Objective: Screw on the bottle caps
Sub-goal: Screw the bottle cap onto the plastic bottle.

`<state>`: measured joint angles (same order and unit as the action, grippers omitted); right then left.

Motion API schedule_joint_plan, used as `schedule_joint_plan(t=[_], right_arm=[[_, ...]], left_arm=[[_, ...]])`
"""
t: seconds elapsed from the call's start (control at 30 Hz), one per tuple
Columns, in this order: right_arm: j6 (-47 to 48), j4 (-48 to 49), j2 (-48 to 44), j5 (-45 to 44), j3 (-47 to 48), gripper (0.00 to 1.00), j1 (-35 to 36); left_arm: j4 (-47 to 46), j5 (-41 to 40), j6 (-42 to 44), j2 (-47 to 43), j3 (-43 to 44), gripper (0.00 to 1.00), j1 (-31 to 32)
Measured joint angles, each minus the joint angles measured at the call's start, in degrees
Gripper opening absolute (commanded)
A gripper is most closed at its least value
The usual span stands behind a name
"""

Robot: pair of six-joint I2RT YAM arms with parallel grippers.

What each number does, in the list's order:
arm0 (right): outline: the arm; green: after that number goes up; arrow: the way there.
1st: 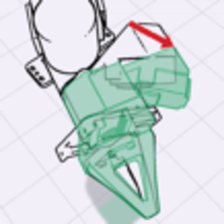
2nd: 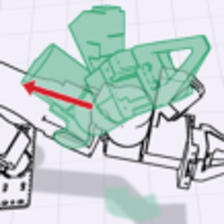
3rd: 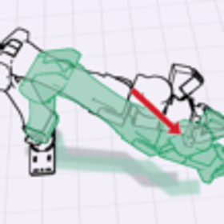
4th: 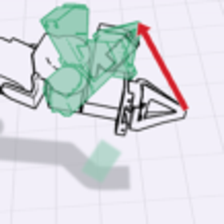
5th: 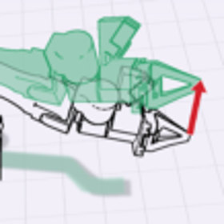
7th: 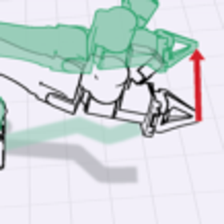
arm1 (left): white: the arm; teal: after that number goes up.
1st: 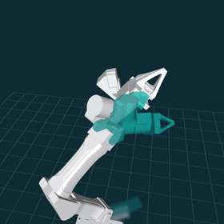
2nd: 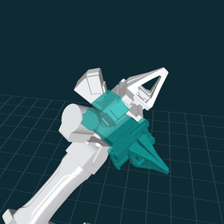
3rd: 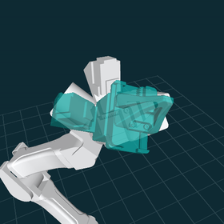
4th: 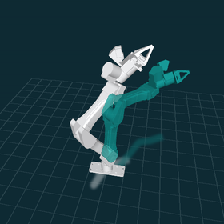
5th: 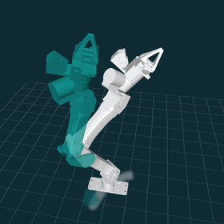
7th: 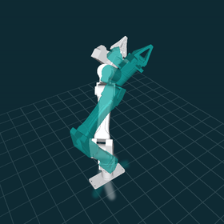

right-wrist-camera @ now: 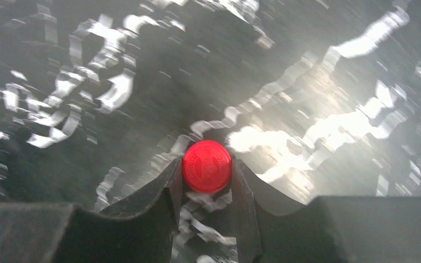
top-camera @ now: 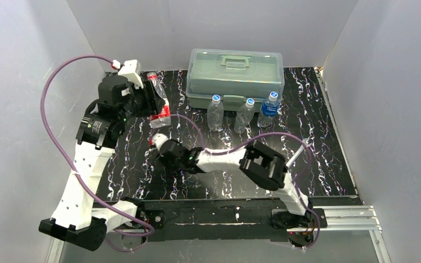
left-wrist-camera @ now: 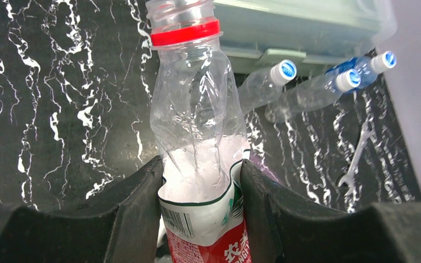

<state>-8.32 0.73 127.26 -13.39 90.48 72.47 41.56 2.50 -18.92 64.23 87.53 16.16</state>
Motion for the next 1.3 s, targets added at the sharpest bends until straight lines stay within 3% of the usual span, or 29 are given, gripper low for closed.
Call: schedule_joint_plan(t=[0.3,0.73,1.0,1.3], right_arm=[[-6.6,-1.5,-14.7,-4.5,-18.7,0.29,-5.6],[-11.4,-9.0,-28.6,-5.3,-22.1,0.30,-10.9],[-14.4,-18.5,-40.2,1.1,-21.4,0.34,-18.7],[-19.1,-25.2,-47.1,22.4,-9.2,0.38,-31.2]], left_arm=[[-5.6,-0.2,7.6,-6.4,-14.1,0.37,3.0],[-14.3,8.5,19.1,-13.9,-34.4,0.37,3.6],[-24.2,20.9,25.1,-15.1,-45.0,0.31,3.6],[-37.4,34.8,28.5,-20.3,-50.7,0.29,4.1]])
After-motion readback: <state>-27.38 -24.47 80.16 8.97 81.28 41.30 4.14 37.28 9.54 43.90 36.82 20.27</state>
